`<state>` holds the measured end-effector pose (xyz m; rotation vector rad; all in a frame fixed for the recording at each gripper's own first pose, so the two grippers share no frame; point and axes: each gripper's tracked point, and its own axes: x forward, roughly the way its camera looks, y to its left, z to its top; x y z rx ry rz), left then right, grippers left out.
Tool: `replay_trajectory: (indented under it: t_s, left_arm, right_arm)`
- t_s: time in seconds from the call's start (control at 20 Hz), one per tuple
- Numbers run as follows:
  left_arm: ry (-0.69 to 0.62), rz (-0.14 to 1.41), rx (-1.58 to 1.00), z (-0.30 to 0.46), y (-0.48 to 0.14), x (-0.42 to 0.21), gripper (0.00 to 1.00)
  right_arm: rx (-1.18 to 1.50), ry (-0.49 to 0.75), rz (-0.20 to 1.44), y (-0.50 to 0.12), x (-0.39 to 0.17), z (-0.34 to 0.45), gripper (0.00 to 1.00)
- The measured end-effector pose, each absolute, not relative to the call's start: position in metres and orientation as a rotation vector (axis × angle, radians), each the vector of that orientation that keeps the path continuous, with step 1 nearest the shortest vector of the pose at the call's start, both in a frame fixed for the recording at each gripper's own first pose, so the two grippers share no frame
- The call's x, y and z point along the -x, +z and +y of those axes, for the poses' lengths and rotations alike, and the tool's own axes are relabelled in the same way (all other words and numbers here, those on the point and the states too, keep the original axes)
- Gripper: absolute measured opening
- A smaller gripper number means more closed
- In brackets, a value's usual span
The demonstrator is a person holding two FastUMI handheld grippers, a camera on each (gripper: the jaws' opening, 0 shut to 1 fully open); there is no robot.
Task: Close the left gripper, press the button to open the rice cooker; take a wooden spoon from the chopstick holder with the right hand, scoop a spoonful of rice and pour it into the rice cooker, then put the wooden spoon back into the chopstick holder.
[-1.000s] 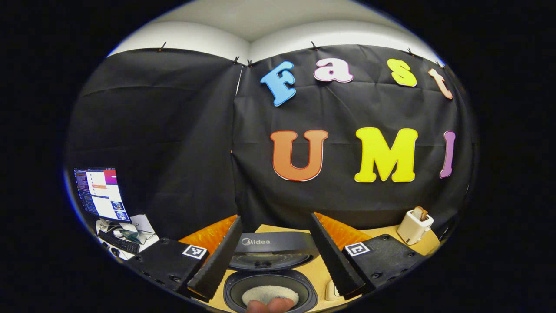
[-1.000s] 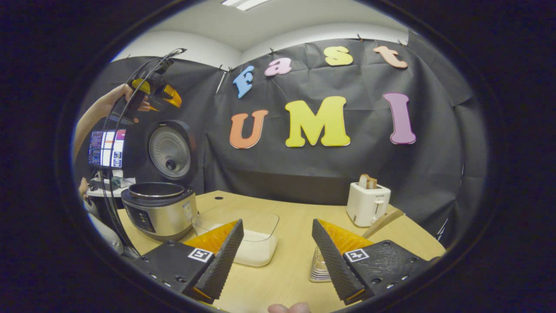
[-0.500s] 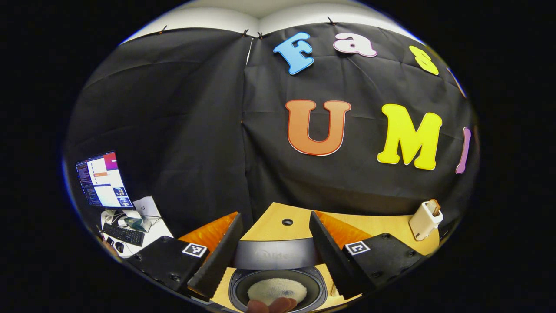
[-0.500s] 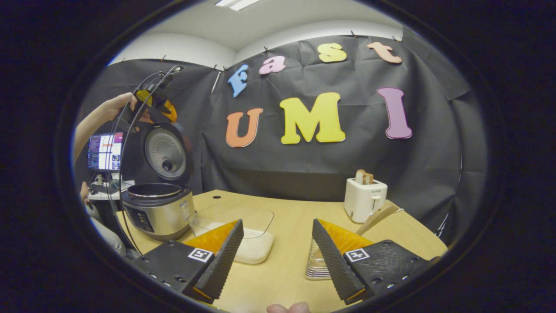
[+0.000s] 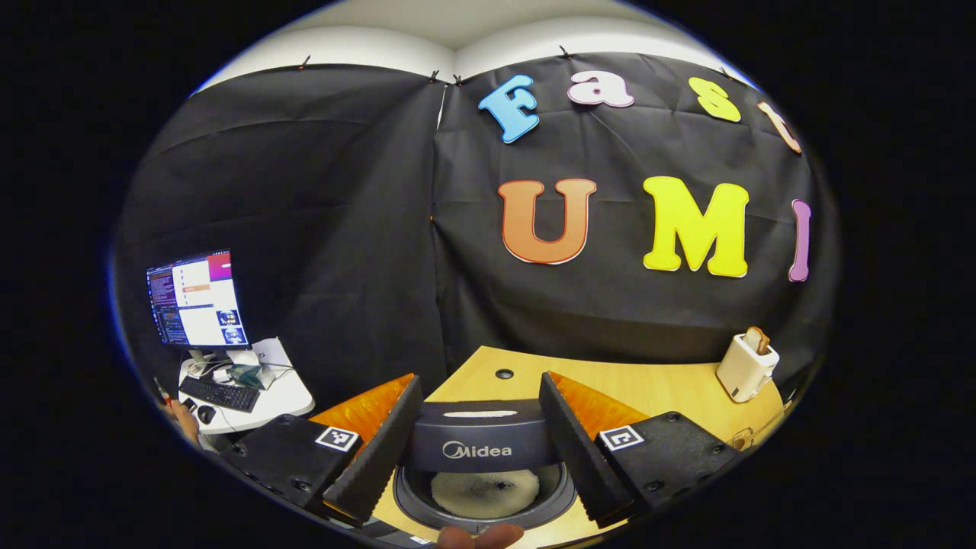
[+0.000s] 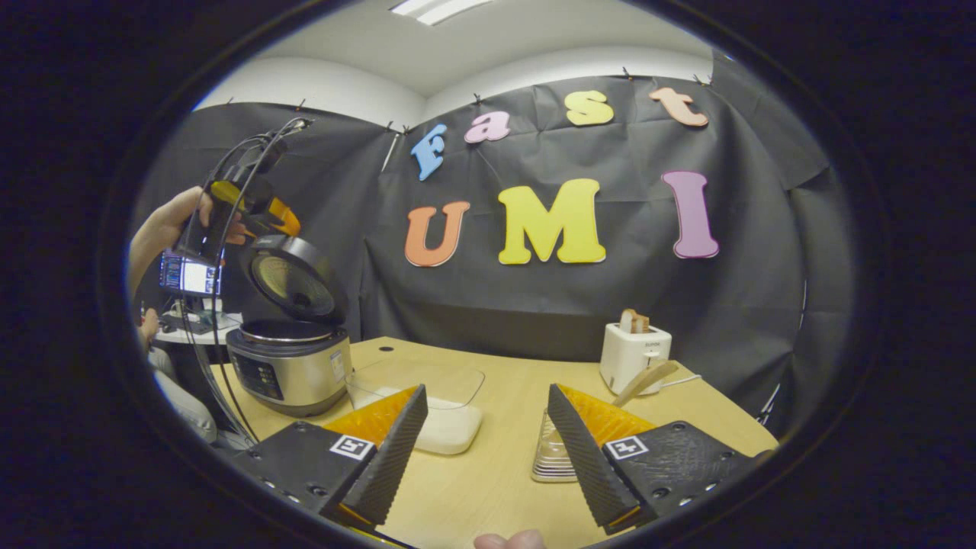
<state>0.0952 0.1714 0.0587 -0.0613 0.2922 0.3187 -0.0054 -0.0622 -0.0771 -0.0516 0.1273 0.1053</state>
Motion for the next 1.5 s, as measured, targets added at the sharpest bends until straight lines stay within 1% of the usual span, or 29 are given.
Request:
replay_trajectory:
  t_s: [0.1,0.25,0.3,0.35,0.5,0.75,0.85,0.95,1.05,1.1,1.15,1.2,1.25,1.3,1.35,1.4,1.45,1.5]
  left_arm:
    - [0.322,0.272,0.041,0.166,0.046,-0.082,0.99]
    - [0.328,0.264,0.045,0.157,0.024,-0.065,0.98]
    - [0.327,0.249,0.042,0.156,0.020,-0.062,1.00]
    - [0.327,0.233,0.041,0.154,0.014,-0.058,0.98]
    - [0.329,0.226,0.041,0.149,-0.007,-0.046,0.98]
    - [0.327,0.228,0.041,0.142,-0.039,-0.034,0.98]
    - [0.328,0.214,0.043,0.142,-0.046,-0.032,0.98]
    - [0.334,0.228,0.061,0.140,-0.058,-0.028,0.98]
    - [0.328,0.205,0.038,0.140,-0.055,-0.029,1.00]
    - [0.327,0.211,0.046,0.140,-0.059,-0.028,0.98]
    - [0.321,0.199,0.025,0.140,-0.057,-0.028,0.90]
    - [0.320,0.202,0.021,0.141,-0.061,-0.027,0.99]
    - [0.317,0.203,0.019,0.142,-0.062,-0.028,0.98]
    - [0.311,0.236,0.024,0.141,-0.069,-0.026,0.97]
    - [0.303,0.212,0.012,0.139,-0.065,-0.025,0.91]
    - [0.298,0.214,0.014,0.140,-0.067,-0.025,0.97]
    - [0.298,0.209,0.020,0.139,-0.066,-0.025,0.95]
    - [0.302,0.185,0.017,0.140,-0.063,-0.025,0.96]
  right_arm:
    - [0.046,0.080,0.130,-0.079,0.010,-0.069,0.93]
    - [0.013,0.068,0.102,-0.072,0.016,-0.072,0.94]
    - [0.007,0.063,0.093,-0.069,0.017,-0.074,0.94]
    - [0.009,0.060,0.088,-0.069,0.019,-0.074,0.94]
    - [0.019,0.063,0.074,-0.066,0.023,-0.074,0.93]
    - [0.004,0.056,0.073,-0.073,0.022,-0.073,0.94]
    - [0.012,0.028,0.082,-0.080,0.021,-0.077,0.93]
    - [0.006,0.047,0.089,-0.087,0.022,-0.069,0.94]
    - [0.004,0.065,0.092,-0.089,0.020,-0.065,0.94]
    - [0.005,0.065,0.088,-0.089,0.020,-0.065,0.94]
    - [0.004,0.063,0.078,-0.087,0.020,-0.066,0.92]
    - [0.002,0.065,0.063,-0.084,0.021,-0.066,0.94]
    - [-0.002,0.070,0.049,-0.082,0.020,-0.064,0.92]
    - [-0.005,0.071,0.039,-0.080,0.020,-0.064,0.94]
    - [-0.007,0.066,0.031,-0.081,0.018,-0.065,0.94]
    - [-0.011,0.051,0.017,-0.077,0.017,-0.068,0.92]
    - [-0.014,0.045,0.006,-0.074,0.016,-0.069,0.92]
    - [-0.012,0.044,0.005,-0.074,0.015,-0.068,0.94]
